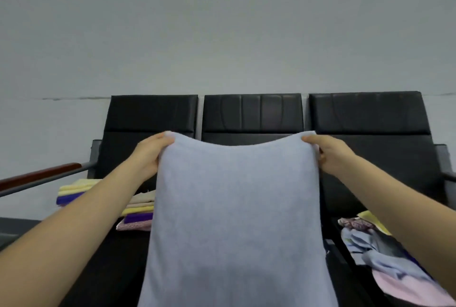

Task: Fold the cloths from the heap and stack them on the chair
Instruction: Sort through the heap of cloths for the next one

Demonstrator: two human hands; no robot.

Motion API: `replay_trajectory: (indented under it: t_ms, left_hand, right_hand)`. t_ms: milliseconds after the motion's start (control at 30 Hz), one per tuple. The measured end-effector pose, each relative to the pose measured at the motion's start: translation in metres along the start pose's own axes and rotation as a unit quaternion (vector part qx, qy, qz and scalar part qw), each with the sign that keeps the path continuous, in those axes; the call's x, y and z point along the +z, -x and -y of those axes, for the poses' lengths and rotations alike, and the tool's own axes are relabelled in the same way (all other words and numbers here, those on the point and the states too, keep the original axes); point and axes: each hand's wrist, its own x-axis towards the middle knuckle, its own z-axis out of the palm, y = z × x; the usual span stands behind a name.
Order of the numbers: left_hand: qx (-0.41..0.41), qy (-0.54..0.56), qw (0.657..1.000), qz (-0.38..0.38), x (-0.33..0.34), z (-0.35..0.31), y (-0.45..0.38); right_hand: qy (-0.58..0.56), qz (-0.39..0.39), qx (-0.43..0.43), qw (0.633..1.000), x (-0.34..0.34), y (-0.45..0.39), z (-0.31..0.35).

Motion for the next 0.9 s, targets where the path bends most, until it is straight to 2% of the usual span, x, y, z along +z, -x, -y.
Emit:
replay_trajectory:
  t_ms: [67, 167, 233, 333, 433, 533, 600, 667, 733, 833, 900]
  left_hand:
    - [-0.064, -0.065, 0.995, -0.034, -0.006, 0.034, -0.008]
    - [-0.138, -0.163, 0.976, -0.035, -0.011, 0.098, -0.022]
    - [-0.178, -0.224, 0.958, -0.022, -0.010, 0.136, -0.029]
    - [-0.205, -0.231, 0.949, -0.054, -0.009, 0.173, -0.047]
    - [-0.183, -0.240, 0.951, -0.075, -0.001, 0.193, -0.067]
    - [-0.148, -0.239, 0.955, -0.094, 0.010, 0.215, -0.089]
    - [-0.144, -0.242, 0.953, -0.112, 0.011, 0.231, -0.099]
    - [-0.142, -0.304, 0.938, -0.087, 0.003, 0.259, -0.110]
    - [-0.149, -0.371, 0.916, -0.042, 0.000, 0.282, -0.106]
    - [-0.132, -0.434, 0.891, 0.015, 0.013, 0.281, -0.073]
    - [-0.117, -0.457, 0.881, 0.047, 0.020, 0.274, -0.052]
  right_hand:
    - [0.105, -0.021, 0.021, 0.994, -0.007, -0.010, -0.033]
    - [0.233, -0.034, 0.069, 0.969, -0.026, -0.021, -0.089]
    - [0.244, -0.041, 0.106, 0.963, -0.036, -0.032, -0.123]
    - [0.195, -0.056, 0.139, 0.969, -0.037, -0.050, -0.157]
    - [0.166, -0.073, 0.136, 0.974, -0.028, -0.068, -0.175]
    - [0.197, -0.108, 0.135, 0.965, -0.019, -0.096, -0.199]
    - [0.205, -0.102, 0.131, 0.965, -0.014, -0.107, -0.213]
    - [0.208, -0.085, 0.119, 0.967, -0.008, -0.112, -0.234]
    - [0.285, -0.059, 0.094, 0.952, -0.006, -0.103, -0.249]
    - [0.393, -0.003, 0.039, 0.919, -0.007, -0.084, -0.257]
    - [0.419, 0.024, 0.022, 0.907, -0.008, -0.065, -0.249]
